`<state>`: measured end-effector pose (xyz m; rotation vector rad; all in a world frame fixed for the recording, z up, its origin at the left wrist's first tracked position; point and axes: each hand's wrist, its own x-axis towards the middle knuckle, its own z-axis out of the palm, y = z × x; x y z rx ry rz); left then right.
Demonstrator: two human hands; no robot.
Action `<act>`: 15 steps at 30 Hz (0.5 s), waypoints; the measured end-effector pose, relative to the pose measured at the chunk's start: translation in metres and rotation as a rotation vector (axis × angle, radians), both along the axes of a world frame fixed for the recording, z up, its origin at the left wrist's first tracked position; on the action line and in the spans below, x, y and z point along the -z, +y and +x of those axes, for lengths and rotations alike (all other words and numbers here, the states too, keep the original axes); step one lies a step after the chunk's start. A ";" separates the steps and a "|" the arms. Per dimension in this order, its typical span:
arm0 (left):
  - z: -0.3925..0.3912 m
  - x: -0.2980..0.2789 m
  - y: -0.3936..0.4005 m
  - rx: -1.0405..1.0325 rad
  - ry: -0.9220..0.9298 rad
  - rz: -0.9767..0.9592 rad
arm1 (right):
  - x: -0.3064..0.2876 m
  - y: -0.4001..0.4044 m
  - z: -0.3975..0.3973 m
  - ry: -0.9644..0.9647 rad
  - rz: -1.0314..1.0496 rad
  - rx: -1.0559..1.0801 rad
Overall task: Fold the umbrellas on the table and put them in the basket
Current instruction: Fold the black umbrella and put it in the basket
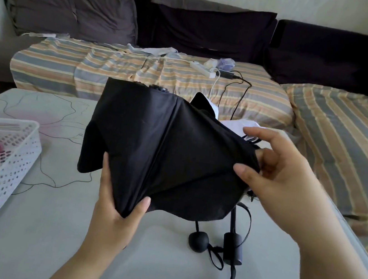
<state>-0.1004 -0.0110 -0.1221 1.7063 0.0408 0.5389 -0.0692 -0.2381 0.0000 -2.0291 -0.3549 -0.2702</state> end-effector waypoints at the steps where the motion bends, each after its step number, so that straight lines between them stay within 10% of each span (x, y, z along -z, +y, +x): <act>1: 0.000 0.001 0.000 0.013 0.016 -0.015 | -0.001 0.003 -0.002 -0.018 -0.016 -0.008; 10: 0.006 0.005 0.002 0.014 0.075 0.051 | 0.003 0.010 0.005 0.038 -0.071 0.043; 15: 0.010 0.012 0.006 0.034 0.016 0.019 | -0.002 0.011 0.005 0.191 0.323 -0.143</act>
